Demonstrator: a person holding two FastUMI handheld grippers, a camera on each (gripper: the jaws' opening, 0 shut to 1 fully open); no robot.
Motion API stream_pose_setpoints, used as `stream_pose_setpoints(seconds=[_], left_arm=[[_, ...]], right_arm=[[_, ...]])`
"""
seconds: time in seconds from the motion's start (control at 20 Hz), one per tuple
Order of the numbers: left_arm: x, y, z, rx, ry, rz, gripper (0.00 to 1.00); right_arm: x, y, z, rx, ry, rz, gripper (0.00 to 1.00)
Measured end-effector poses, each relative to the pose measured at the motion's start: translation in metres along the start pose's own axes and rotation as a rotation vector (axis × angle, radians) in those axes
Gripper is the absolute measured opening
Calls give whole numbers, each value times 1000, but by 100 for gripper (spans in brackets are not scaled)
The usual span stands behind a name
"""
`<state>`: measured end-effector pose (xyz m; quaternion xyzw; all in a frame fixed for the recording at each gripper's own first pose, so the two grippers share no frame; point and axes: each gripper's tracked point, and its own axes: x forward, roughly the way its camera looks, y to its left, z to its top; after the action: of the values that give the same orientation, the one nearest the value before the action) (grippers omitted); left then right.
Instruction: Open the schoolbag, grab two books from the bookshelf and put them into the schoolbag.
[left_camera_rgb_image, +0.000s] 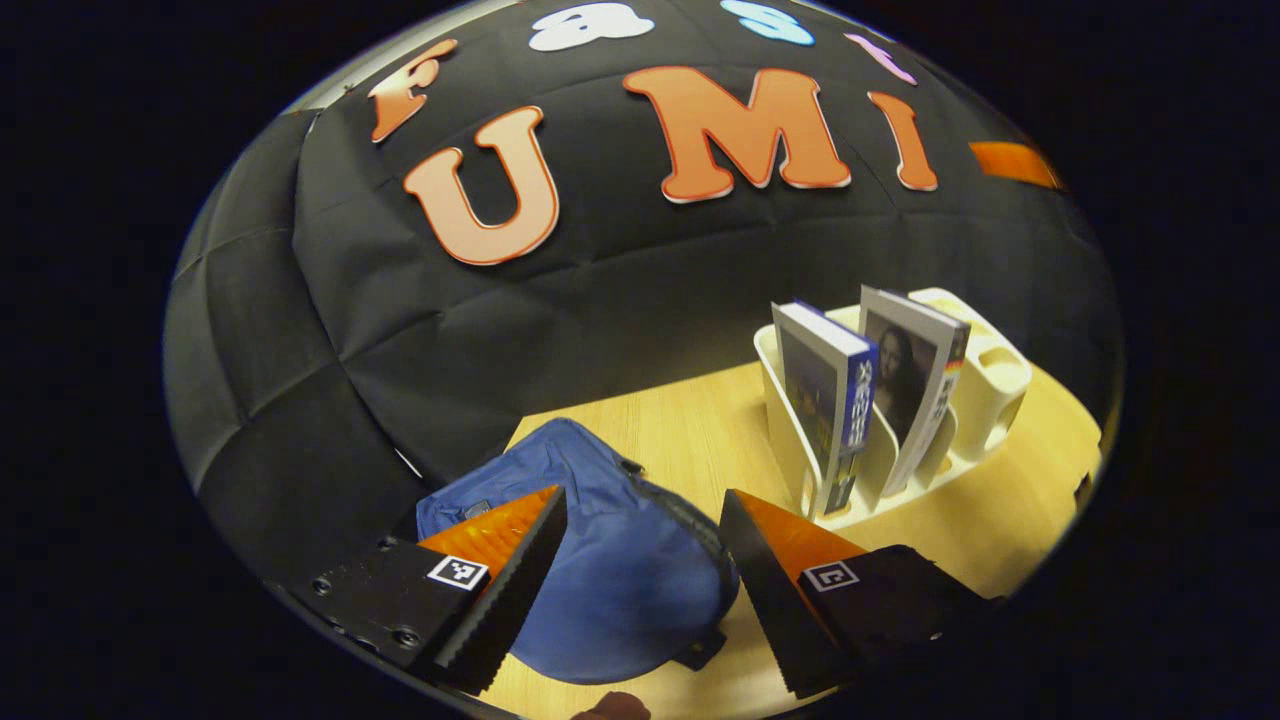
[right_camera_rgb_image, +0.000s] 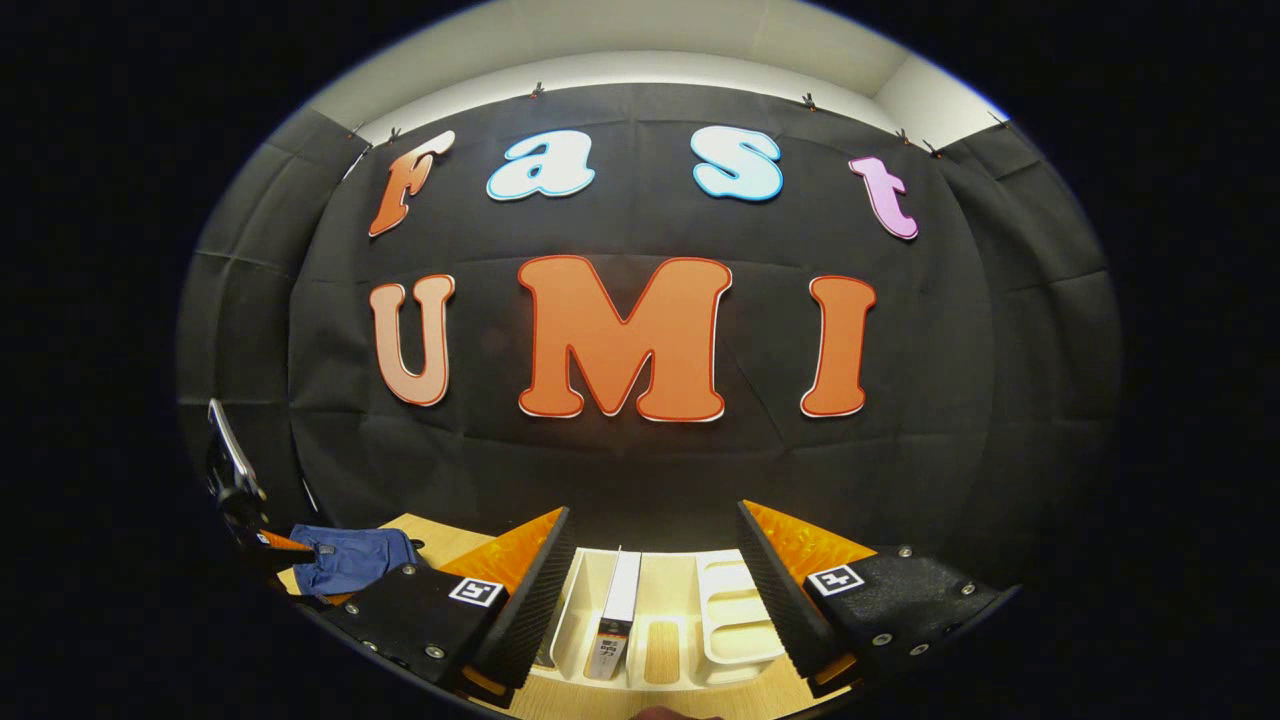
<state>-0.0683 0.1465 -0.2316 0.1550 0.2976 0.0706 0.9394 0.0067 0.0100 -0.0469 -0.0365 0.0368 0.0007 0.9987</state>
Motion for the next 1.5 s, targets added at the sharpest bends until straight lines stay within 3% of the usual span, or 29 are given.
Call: stream_pose_setpoints(seconds=[0.5,0.9,1.15,1.5], left_arm=[[24,-33,-93,379,163,41,98],[34,-34,-138,445,275,20,98],[40,-35,-150,566,276,22,98],[37,-26,-136,582,231,60,96]], right_arm=[[-1,-24,-18,-42,47,-74,94],[4,-22,-27,-73,79,-100,94],[7,-15,-26,-94,76,-90,95],[9,-13,-26,-101,76,-86,94]])
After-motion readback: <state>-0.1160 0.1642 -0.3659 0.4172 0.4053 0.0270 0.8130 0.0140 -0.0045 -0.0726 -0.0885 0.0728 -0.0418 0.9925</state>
